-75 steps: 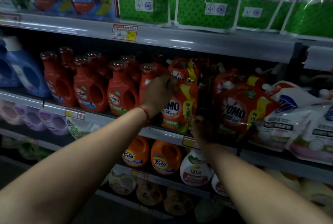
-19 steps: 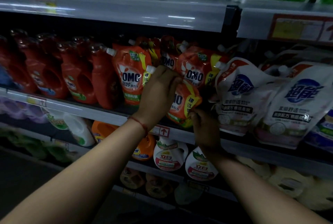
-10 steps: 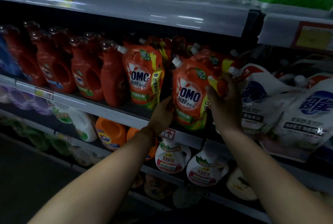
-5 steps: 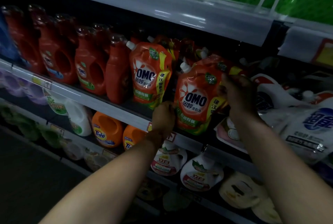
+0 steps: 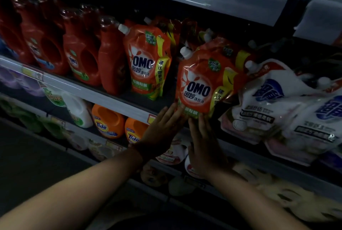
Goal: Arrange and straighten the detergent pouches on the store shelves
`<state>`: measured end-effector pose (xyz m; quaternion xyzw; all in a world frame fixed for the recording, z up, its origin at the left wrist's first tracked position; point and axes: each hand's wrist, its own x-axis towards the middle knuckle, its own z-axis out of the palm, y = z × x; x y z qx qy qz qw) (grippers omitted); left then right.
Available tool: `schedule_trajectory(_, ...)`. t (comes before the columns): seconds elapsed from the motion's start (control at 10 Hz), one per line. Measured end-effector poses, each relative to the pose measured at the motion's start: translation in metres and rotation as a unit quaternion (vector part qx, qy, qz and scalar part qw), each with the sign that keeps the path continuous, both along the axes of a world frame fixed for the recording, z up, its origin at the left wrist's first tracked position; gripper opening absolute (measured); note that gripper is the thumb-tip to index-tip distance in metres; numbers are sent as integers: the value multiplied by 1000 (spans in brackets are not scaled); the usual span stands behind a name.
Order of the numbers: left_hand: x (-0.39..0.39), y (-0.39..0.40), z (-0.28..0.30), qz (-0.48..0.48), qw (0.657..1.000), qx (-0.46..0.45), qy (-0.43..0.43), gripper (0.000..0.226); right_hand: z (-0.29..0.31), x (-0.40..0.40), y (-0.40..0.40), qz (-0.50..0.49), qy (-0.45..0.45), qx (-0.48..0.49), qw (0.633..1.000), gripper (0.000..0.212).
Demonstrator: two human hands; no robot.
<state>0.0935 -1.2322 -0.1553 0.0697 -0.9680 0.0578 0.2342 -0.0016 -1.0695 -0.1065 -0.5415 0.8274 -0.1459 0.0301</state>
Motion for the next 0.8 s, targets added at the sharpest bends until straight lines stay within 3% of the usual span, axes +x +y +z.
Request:
schedule_trajectory(0.2, -8, -19, 19, 24, 995, -57, -82, 61, -12, -24, -18, 4, 43, -14, 999, 83)
schedule_trajectory(0.4, -22, -16, 51, 73, 983, -15, -165, 83, 4, -45, -30, 10, 33, -3, 999, 81)
schedule_trajectory(0.7, 1, 6, 92, 87, 972, 65, -209, 79, 39, -19, -19, -60, -52, 36, 996, 83)
schedule_trajectory(0.8, 28, 10, 112, 82, 970, 71, -219, 76, 74, 6, -8, -105, -51, 104, 988, 81)
